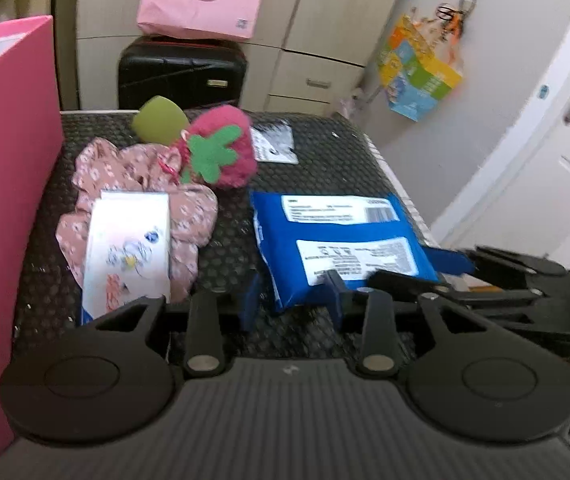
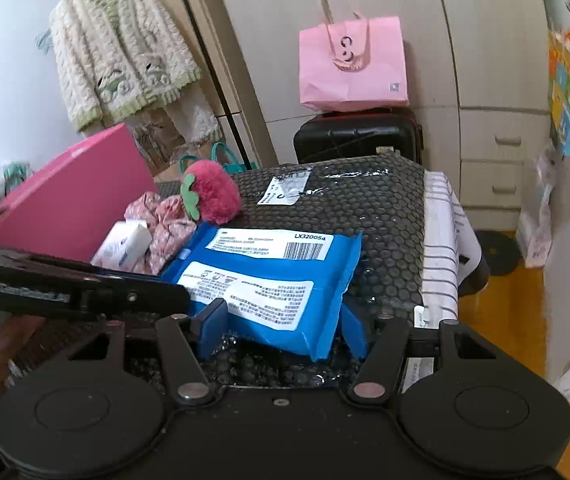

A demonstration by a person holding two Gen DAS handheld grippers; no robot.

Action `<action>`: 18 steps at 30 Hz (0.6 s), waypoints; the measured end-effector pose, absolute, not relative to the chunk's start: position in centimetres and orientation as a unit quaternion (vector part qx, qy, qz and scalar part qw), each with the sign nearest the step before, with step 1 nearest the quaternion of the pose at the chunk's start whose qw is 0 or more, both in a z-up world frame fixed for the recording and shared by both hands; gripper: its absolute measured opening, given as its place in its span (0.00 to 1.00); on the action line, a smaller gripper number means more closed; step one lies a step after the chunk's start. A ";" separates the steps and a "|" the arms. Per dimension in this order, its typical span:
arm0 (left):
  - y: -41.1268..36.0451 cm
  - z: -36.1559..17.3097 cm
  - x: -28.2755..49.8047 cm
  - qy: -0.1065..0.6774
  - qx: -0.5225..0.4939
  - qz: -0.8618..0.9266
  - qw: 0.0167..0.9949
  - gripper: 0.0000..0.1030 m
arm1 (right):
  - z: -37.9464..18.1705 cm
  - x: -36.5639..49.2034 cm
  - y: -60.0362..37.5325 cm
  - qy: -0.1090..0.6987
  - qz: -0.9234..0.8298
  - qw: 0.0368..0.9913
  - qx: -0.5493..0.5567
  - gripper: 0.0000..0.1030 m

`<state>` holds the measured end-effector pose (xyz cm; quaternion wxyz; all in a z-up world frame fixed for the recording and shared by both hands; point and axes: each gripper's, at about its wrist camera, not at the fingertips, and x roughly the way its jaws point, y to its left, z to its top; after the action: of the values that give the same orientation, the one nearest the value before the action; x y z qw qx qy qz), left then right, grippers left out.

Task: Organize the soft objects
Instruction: 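Close the left gripper on the blue wet-wipes pack, then lift the blue pack with the left gripper and carry it over the box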

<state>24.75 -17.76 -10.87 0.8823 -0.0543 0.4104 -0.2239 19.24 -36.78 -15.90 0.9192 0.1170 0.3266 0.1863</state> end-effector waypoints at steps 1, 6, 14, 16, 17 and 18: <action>-17.9 -10.9 24.8 0.406 -0.050 -0.218 0.886 0.39 | -15.9 19.4 -37.1 0.327 0.188 0.917 0.128 0.64; -18.5 -11.2 25.4 0.392 -0.064 -0.202 0.895 0.43 | -16.4 20.2 -38.4 0.323 0.176 0.907 0.203 0.63; -19.3 -10.6 26.8 0.368 -0.063 -0.182 0.910 0.46 | -16.4 21.1 -37.2 0.332 0.145 0.911 0.197 0.58; -19.4 -10.9 27.4 0.382 -0.074 -0.179 0.904 0.44 | -16.4 21.0 -36.6 0.331 0.136 0.918 0.170 0.50; -19.5 -11.1 27.5 0.384 -0.078 -0.176 0.903 0.44 | -16.4 20.8 -36.8 0.329 0.137 0.920 0.164 0.50; -19.6 -11.3 27.5 0.383 -0.081 -0.173 0.904 0.43 | -16.5 20.6 -36.8 0.326 0.139 0.921 0.159 0.49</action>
<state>27.46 -19.56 -11.29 0.9040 -0.0809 0.3826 -0.1729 20.58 -36.77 -16.51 0.9215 0.1589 0.3262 0.1386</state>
